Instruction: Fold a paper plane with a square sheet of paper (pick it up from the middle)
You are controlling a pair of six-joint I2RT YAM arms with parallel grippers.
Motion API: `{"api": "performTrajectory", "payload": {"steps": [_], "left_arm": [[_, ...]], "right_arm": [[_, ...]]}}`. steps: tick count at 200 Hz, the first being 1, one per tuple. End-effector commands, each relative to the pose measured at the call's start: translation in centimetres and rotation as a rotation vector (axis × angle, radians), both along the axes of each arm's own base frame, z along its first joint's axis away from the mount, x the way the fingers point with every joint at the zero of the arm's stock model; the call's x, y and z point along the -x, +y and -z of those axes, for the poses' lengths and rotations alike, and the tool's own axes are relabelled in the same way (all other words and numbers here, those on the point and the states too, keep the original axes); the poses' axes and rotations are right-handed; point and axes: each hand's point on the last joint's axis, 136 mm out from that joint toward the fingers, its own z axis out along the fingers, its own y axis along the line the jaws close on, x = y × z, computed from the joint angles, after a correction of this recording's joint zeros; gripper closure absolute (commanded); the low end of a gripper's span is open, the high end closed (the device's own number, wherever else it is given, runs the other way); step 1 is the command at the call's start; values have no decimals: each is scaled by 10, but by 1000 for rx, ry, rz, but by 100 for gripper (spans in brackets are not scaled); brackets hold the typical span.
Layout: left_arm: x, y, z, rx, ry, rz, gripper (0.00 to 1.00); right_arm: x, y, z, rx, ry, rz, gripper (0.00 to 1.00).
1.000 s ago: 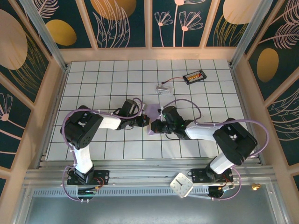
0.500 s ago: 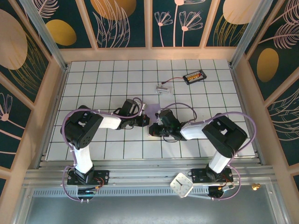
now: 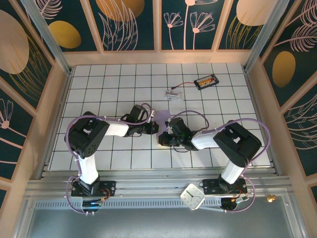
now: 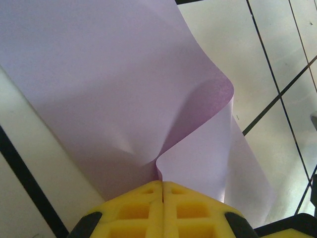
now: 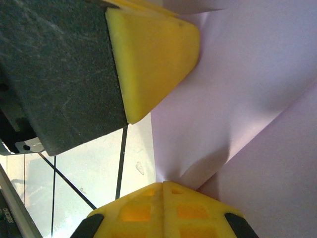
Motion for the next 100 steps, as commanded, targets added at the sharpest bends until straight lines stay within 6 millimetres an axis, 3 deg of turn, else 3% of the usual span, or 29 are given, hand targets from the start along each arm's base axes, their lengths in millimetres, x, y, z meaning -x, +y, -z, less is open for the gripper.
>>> {"api": "performTrajectory", "payload": {"steps": [1,100], "left_arm": [[5,25,52,-179,52,-42,100],[4,31,56,-216,51,-57,100]], "right_arm": [[27,-16,37,143,92,-29,100],[58,-14,45,231,133,-108,100]]}}
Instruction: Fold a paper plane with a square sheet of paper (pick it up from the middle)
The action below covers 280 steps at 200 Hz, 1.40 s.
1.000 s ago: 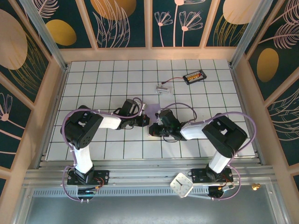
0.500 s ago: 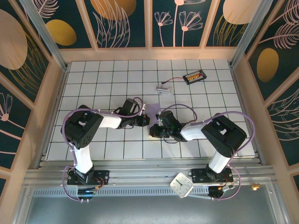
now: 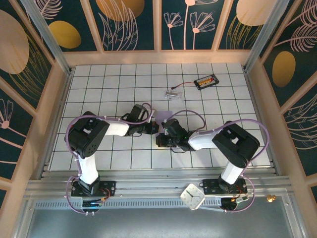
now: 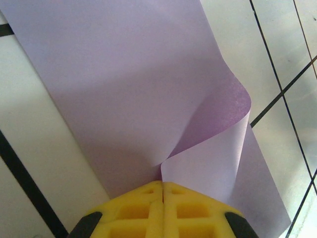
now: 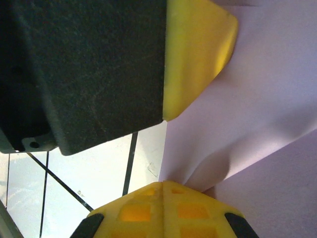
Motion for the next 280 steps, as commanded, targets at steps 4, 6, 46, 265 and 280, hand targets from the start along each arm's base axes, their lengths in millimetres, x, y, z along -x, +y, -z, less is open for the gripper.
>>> {"api": "performTrajectory", "payload": {"steps": [4,6,46,265,280], "left_arm": [[4,31,55,-201,45,-64,100],[4,31,55,-201,46,-64,100],[4,32,56,-208,47,-68,100],[4,32,55,-212,43,-57,100],[4,32,55,-213,42,-55,100]], "right_arm": [[54,-24,45,168,173,-86,100],[54,-24,45,168,174,-86,100],[63,-21,44,161,182,-110,100],[-8,-26,-42,-167,19,13,100],[-22,-28,-40,-144,9,39,100]]}}
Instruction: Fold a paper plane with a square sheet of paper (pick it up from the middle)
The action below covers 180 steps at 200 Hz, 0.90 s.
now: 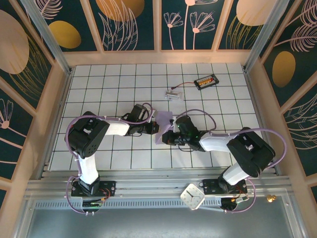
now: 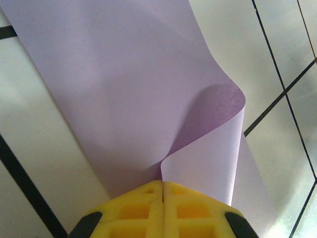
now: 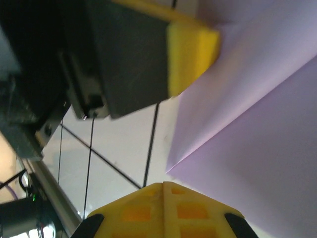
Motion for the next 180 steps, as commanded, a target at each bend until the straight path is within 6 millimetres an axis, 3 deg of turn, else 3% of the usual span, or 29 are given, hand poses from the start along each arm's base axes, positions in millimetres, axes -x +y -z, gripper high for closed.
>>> {"api": "performTrajectory", "payload": {"steps": [1,50,96,180], "left_arm": [[6,31,54,-199,49,-60,100],[5,31,52,-196,46,-59,100],[5,30,52,-196,44,-56,100],[6,30,53,-197,45,-53,100]], "right_arm": [[-18,1,-4,7,-18,24,100],[-42,9,-1,20,-24,25,100],[-54,0,11,41,-8,56,100],[-56,-17,39,109,32,74,100]]}}
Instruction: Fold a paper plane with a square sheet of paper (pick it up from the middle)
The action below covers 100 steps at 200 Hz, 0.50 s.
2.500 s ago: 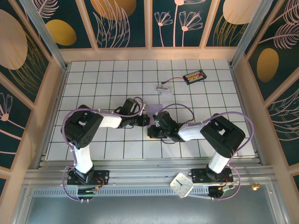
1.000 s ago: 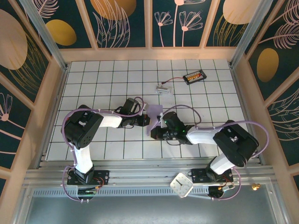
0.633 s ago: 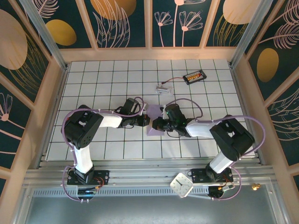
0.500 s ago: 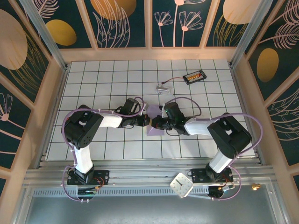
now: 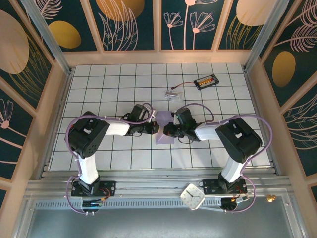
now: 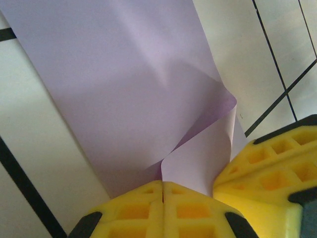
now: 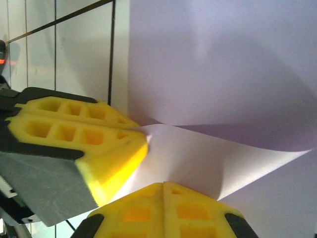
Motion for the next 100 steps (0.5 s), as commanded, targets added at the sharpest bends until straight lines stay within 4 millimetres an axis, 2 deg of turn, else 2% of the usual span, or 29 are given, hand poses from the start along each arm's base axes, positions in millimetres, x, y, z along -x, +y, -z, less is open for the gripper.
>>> {"api": "performTrajectory", "payload": {"steps": [1,71,100], "left_arm": [[6,31,53,-192,50,-54,100],[5,31,52,-195,45,-55,100],[-1,27,40,-170,19,-69,100]], "right_arm": [[-1,-8,12,41,8,0,100],[5,-17,30,98,49,4,100],[8,-21,35,116,64,4,100]]}}
